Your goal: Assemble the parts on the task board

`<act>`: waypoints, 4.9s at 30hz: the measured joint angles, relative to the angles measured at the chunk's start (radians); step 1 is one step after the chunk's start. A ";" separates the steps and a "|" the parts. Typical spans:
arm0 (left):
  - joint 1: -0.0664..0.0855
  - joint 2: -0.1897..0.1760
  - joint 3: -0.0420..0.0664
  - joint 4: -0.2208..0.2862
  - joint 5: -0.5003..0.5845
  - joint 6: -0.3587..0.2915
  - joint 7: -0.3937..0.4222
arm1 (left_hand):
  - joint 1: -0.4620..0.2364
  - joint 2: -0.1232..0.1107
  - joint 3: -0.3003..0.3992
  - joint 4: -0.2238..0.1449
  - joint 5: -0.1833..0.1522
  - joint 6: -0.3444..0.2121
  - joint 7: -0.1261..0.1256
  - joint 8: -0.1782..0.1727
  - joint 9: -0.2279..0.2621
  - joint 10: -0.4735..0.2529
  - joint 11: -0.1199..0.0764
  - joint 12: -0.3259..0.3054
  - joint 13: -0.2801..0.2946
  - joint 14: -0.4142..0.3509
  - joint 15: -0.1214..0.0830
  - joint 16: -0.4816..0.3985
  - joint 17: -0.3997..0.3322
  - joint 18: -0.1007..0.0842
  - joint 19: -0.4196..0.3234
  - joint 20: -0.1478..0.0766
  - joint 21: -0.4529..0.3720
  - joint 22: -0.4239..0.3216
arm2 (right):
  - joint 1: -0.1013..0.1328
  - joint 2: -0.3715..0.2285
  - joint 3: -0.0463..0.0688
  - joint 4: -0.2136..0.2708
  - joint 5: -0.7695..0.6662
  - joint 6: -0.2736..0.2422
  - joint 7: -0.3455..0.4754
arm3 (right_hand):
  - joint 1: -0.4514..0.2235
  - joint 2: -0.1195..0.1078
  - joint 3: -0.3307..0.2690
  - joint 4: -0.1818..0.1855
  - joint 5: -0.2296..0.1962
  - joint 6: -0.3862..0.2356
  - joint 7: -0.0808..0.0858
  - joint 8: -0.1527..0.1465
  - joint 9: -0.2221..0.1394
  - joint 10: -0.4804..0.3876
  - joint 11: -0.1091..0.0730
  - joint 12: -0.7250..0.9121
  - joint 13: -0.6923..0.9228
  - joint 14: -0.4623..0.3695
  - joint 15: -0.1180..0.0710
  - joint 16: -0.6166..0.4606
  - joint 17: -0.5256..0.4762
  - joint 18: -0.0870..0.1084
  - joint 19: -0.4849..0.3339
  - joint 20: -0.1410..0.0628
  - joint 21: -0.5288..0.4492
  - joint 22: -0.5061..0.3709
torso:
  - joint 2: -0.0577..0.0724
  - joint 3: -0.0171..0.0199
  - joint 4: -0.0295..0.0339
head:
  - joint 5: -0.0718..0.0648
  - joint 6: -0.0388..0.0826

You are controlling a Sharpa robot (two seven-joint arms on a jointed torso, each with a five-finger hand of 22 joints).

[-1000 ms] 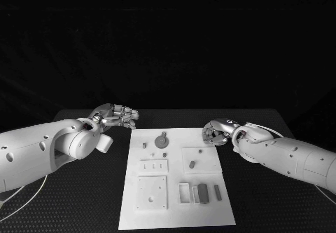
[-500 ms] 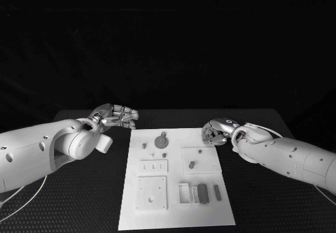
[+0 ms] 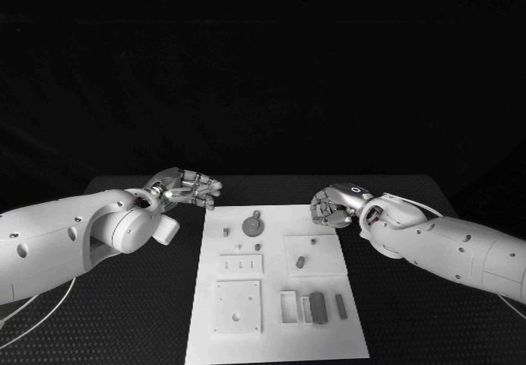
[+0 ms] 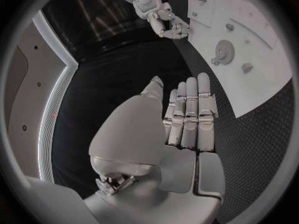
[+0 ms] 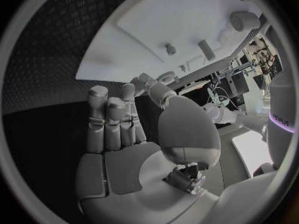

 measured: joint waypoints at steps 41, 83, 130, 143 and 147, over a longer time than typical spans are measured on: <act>-0.051 0.088 -0.013 0.082 -0.128 -0.005 -0.243 | -0.106 0.067 -0.189 0.004 0.000 0.078 -0.025 0.002 0.001 -0.031 -0.030 0.139 0.191 -0.029 -0.042 0.208 0.086 0.000 0.010 -0.040 0.098 0.163 | 0.018 0.053 0.010 0.335 -0.077 0.057 -0.172 | -0.016 -0.008 0.003 0.020 -0.001 0.007 -0.007 -0.002 0.000 -0.003 -0.003 0.012 0.003 0.002 -0.005 0.008 0.011 0.008 0.005 -0.002 0.008 0.000 | -0.047 -0.0102 -0.0107 | 0.035 0.005; -0.052 0.094 -0.016 0.101 -0.142 0.050 -0.290 | -0.081 0.175 -0.237 -0.001 0.001 0.127 -0.052 0.008 0.002 -0.011 -0.050 0.179 0.226 -0.015 -0.057 0.277 0.068 -0.001 0.032 -0.061 0.104 0.212 | 0.016 0.090 0.011 0.336 -0.090 0.073 -0.173 | -0.022 -0.015 0.003 0.020 -0.001 0.010 -0.009 -0.003 0.045 -0.003 -0.003 0.015 0.003 0.002 -0.004 0.011 0.014 0.009 0.011 -0.003 0.012 0.000 | -0.043 -0.0087 -0.0116 | 0.029 0.003; -0.051 0.086 -0.015 0.104 -0.161 0.057 -0.292 | -0.029 0.164 -0.192 0.001 0.001 0.139 -0.053 0.012 0.003 -0.004 -0.057 0.191 0.237 -0.007 -0.064 0.305 0.058 -0.001 0.046 -0.064 0.104 0.237 | 0.015 0.101 0.010 0.315 -0.092 0.090 -0.174 | -0.022 -0.015 0.003 0.020 -0.004 0.009 -0.009 -0.009 0.049 -0.005 -0.005 0.019 0.003 0.002 -0.004 0.011 0.017 0.009 0.008 -0.005 0.012 0.000 | -0.043 -0.0081 -0.0108 | 0.025 -0.003; -0.052 0.086 -0.016 0.104 -0.164 0.057 -0.298 | 0.040 0.164 -0.129 0.001 0.007 0.145 -0.058 0.012 0.002 -0.003 -0.058 0.197 0.241 -0.011 -0.068 0.319 0.047 -0.001 0.050 -0.068 0.104 0.248 | 0.011 0.103 0.010 0.313 -0.092 0.095 -0.174 | -0.022 -0.015 0.001 0.018 -0.004 0.009 -0.009 -0.006 0.049 -0.007 -0.007 0.019 0.002 -0.002 -0.005 0.011 0.018 0.009 0.007 -0.003 0.012 0.000 | -0.043 -0.0081 -0.0105 | 0.025 -0.007; -0.051 0.086 -0.015 0.105 -0.165 0.058 -0.300 | 0.070 0.144 -0.058 0.000 0.006 0.158 -0.062 0.008 -0.002 0.004 -0.065 0.200 0.245 -0.008 -0.072 0.335 0.041 -0.001 0.057 -0.072 0.104 0.258 | 0.010 0.104 0.009 0.310 -0.092 0.097 -0.174 | -0.022 -0.015 0.001 0.018 -0.004 0.011 -0.011 -0.006 0.049 -0.007 -0.007 0.019 0.002 -0.002 -0.005 0.011 0.018 0.009 0.007 -0.003 0.012 0.000 | -0.043 -0.0086 -0.0104 | 0.024 -0.008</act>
